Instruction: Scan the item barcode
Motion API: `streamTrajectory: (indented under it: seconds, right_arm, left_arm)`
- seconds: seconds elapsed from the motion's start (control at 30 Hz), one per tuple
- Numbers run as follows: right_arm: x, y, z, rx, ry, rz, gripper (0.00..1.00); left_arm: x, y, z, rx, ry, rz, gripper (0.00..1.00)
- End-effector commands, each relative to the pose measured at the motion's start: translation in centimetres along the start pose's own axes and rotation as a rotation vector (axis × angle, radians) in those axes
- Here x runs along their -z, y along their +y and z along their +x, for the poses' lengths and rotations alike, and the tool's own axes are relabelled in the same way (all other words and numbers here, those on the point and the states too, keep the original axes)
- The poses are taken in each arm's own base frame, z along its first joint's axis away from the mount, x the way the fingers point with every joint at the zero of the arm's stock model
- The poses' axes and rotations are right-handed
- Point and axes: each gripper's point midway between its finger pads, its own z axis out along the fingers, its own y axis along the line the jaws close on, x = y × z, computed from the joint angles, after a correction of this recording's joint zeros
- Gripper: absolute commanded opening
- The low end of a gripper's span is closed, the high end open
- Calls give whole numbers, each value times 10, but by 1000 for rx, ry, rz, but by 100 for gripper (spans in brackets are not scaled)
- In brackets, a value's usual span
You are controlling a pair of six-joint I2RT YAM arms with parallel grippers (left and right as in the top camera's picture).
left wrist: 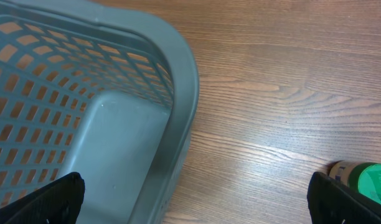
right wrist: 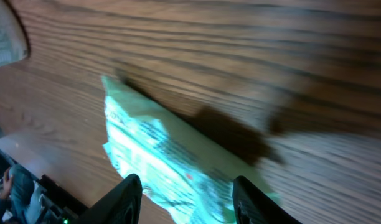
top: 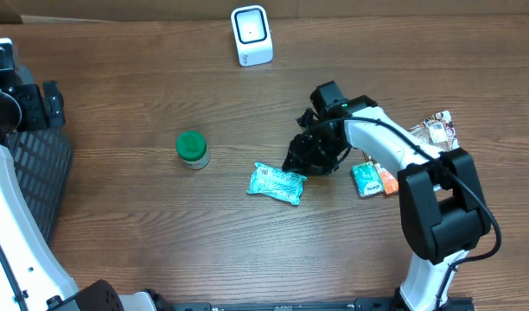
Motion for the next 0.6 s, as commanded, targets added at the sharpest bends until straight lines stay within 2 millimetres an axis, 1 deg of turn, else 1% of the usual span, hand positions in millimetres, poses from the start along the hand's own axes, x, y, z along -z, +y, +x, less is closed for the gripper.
streamTrajectory:
  seconds: [0.0,0.1,0.17,0.27,0.37,0.43,0.57]
  right_arm:
    - [17,-2,-8,46,-26,-5,48]
    - [20,-5,0,23,1,6,49]
    - [18,-8,6,8,25,14,53]
    - [10,-5,20,-4,74,-18,55]
    - [-2,0,31,2,106,-71,57]
    - [-12,0,33,8,99,-90,58]
    - [-26,-7,31,-41,69,-105,58]
  left_arm:
    - [-1,0,-2,-24,-3,1,100]
    - [-1,0,-2,-24,-3,1,100]
    - [-1,0,-2,-24,-3,1,100]
    - [-1,0,-2,-24,-3,1,100]
    - [-1,0,-2,-24,-3,1,100]
    - [-1,0,-2,-24,-3,1,100]
    - [-1,0,-2,-24,-3,1,100]
